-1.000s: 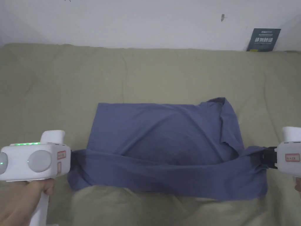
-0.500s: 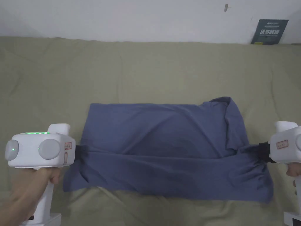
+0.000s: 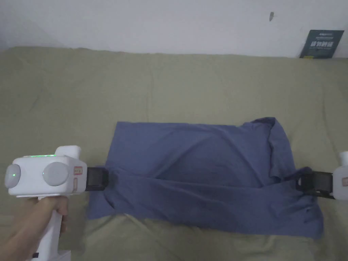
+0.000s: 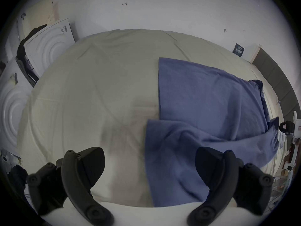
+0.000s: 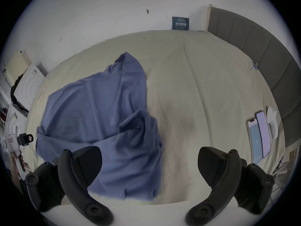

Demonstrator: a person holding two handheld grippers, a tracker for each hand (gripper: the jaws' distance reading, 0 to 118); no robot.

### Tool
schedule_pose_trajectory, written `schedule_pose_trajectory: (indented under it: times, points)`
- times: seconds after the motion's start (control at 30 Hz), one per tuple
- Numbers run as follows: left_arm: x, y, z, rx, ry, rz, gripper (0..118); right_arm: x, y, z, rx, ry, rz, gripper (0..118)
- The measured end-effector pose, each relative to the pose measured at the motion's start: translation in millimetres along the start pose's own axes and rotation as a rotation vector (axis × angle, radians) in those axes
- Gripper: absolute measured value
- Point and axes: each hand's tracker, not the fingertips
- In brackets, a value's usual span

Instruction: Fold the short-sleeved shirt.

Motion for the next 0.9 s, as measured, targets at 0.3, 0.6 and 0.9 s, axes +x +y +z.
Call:
schedule_pose_trajectory:
  times: [0.3,0.6,0.9]
  points:
    - [-10,-53,63,0.031,-0.118,0.076,0,-8,-85,49,0.093,0.034,0.046,0]
    - [7,-50,39,-0.021,-0.177,0.052,116,0,-111,28,0.031,0.051,0.008,0]
    - [41,-31,-12,-0.067,-0.076,-0.153,70,9,-101,11,0.02,0.057,-0.001,0]
